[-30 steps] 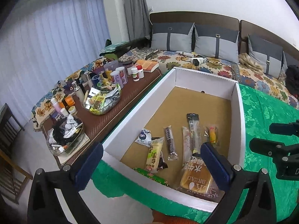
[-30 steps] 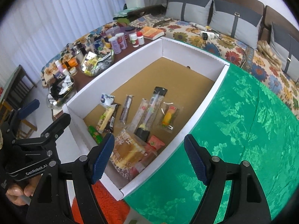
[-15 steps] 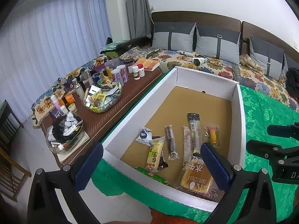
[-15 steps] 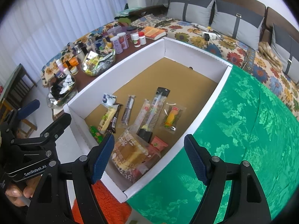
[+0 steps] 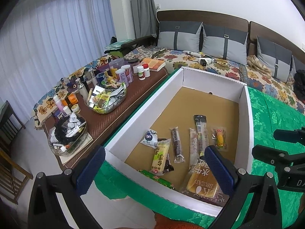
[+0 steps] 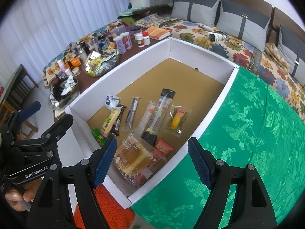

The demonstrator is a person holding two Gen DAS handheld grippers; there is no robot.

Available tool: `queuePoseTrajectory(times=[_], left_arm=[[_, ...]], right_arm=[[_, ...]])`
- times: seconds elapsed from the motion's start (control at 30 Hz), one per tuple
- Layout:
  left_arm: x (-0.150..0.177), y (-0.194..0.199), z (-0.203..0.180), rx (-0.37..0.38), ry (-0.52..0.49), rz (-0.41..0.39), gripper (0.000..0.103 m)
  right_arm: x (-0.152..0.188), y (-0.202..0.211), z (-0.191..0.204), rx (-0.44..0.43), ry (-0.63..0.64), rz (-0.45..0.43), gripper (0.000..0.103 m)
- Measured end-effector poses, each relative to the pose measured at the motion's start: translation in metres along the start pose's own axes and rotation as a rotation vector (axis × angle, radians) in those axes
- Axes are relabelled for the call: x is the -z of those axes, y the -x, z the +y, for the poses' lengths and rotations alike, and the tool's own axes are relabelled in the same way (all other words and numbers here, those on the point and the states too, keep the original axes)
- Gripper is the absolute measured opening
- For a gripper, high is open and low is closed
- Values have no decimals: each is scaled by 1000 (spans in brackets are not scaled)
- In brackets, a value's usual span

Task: Organize snacks

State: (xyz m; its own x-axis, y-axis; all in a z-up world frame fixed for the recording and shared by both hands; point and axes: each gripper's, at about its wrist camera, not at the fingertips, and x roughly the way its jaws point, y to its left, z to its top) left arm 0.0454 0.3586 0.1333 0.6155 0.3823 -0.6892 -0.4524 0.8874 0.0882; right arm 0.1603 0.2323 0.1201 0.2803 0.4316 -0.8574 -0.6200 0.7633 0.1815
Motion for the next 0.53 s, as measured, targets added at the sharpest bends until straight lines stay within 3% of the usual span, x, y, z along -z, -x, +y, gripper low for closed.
queuePoseTrajectory(times=[0.53], left_arm=[[-1,-1,5,17,20,7,103]], right_arm=[[3,-4,0,-3,1,2,80]])
